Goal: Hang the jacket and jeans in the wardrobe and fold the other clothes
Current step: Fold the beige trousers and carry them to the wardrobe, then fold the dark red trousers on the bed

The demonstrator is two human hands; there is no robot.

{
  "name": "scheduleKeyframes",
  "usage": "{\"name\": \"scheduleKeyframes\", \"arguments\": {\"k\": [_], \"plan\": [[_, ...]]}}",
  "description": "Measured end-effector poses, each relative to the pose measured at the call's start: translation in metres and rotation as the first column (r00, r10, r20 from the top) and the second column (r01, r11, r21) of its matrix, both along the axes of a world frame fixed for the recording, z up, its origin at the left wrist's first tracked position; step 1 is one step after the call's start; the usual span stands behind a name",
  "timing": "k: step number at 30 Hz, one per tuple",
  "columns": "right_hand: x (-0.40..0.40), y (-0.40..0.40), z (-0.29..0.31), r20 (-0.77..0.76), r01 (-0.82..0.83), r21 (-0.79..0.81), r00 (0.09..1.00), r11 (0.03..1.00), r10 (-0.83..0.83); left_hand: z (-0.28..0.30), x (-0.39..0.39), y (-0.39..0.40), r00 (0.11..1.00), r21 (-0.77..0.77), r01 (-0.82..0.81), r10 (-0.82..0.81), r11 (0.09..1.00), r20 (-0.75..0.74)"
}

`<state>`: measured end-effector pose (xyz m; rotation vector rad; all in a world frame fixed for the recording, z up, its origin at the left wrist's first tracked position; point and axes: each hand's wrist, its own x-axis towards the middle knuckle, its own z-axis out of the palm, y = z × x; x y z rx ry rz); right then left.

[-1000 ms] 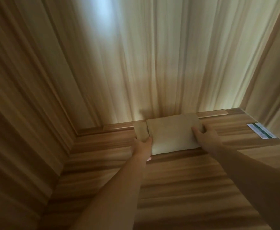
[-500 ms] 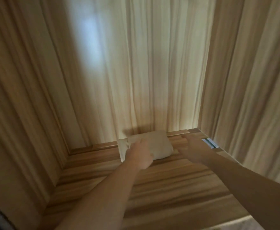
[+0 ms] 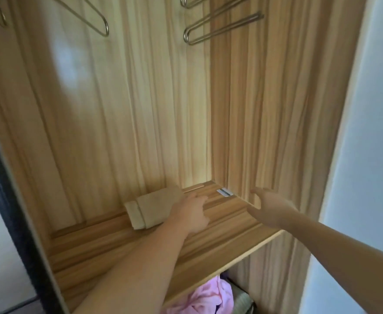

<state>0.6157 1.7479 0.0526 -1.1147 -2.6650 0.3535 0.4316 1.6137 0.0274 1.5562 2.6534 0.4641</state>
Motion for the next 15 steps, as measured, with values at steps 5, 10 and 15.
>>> {"name": "scheduleKeyframes", "arguments": {"k": [5, 10, 15], "plan": [[0.074, -0.063, -0.022, -0.002, 0.207, 0.014, 0.978, 0.978, -0.207, -0.023, 0.041, -0.019, 0.98, 0.069, 0.196, -0.192, 0.978, -0.056], [0.146, -0.147, -0.047, 0.066, 0.389, -0.039, 0.92, 0.921, -0.386, -0.05, 0.098, -0.053, 0.901, 0.132, 0.425, -0.432, 0.896, 0.032], [0.229, -0.219, -0.044, 0.03, 0.54, -0.028, 0.841, 0.841, -0.539, -0.038, 0.175, -0.079, 0.791, 0.129, 0.603, -0.611, 0.787, 0.033]]}}
